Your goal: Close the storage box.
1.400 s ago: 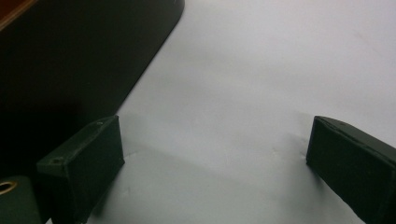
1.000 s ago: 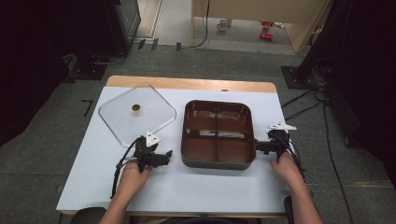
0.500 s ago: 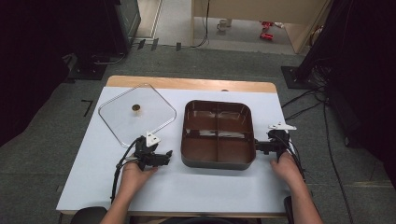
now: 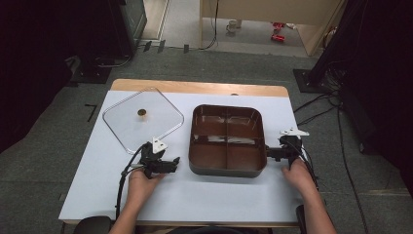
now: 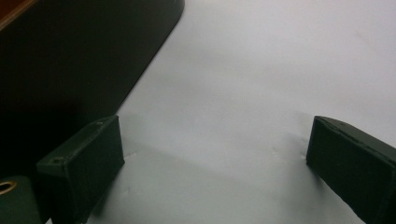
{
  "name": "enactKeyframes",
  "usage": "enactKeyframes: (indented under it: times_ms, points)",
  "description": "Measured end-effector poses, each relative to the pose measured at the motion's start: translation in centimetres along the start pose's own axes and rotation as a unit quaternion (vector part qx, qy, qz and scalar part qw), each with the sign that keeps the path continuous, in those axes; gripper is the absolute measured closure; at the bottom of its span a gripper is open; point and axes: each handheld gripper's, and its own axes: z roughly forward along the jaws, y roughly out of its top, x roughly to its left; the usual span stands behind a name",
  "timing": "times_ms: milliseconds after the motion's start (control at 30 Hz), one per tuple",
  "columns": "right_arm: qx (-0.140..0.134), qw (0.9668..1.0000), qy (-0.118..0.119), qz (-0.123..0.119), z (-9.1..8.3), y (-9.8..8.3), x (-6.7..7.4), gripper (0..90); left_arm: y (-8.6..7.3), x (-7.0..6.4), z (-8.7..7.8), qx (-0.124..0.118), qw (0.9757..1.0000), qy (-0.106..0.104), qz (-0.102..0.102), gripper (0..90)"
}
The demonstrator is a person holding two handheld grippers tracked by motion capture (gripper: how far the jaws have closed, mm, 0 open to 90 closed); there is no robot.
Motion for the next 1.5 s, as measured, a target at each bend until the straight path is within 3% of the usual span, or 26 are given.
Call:
enactKeyframes:
  times_ms: [333, 667, 833, 933, 1100, 1333, 1500]
  points:
    - [0.000, 1.0000, 0.000, 0.000, 0.0, 0.0, 0.0, 3.2, 0.2, -0.1, 0.0, 0.006, 1.0000, 0.000, -0.003, 13.7]
    - [0.000, 1.0000, 0.000, 0.000, 0.0, 0.0, 0.0, 3.2, 1.0, 0.2, -0.1, 0.044, 0.9990, -0.010, 0.009, 15.1]
    - [0.000, 1.0000, 0.000, 0.000, 0.0, 0.0, 0.0, 3.2, 1.3, 0.5, -0.5, 0.054, 0.9983, -0.017, 0.012, 24.1]
    - [0.000, 1.0000, 0.000, 0.000, 0.0, 0.0, 0.0, 3.2, 1.5, 0.6, -0.6, 0.060, 0.9978, -0.027, 0.008, 24.7]
    - [0.000, 1.0000, 0.000, 0.000, 0.0, 0.0, 0.0, 3.2, 2.0, 0.6, -0.7, 0.055, 0.9979, -0.032, 0.013, 25.2]
    - [0.001, 1.0000, 0.000, 0.000, 0.0, 0.0, 0.0, 3.1, 3.2, 1.0, -1.5, 0.055, 0.9966, -0.060, 0.011, 32.6]
    - [0.001, 1.0000, 0.000, 0.000, 0.0, 0.0, 0.0, 3.1, 3.7, 1.7, -1.7, 0.046, 0.9969, -0.063, 0.007, 33.4]
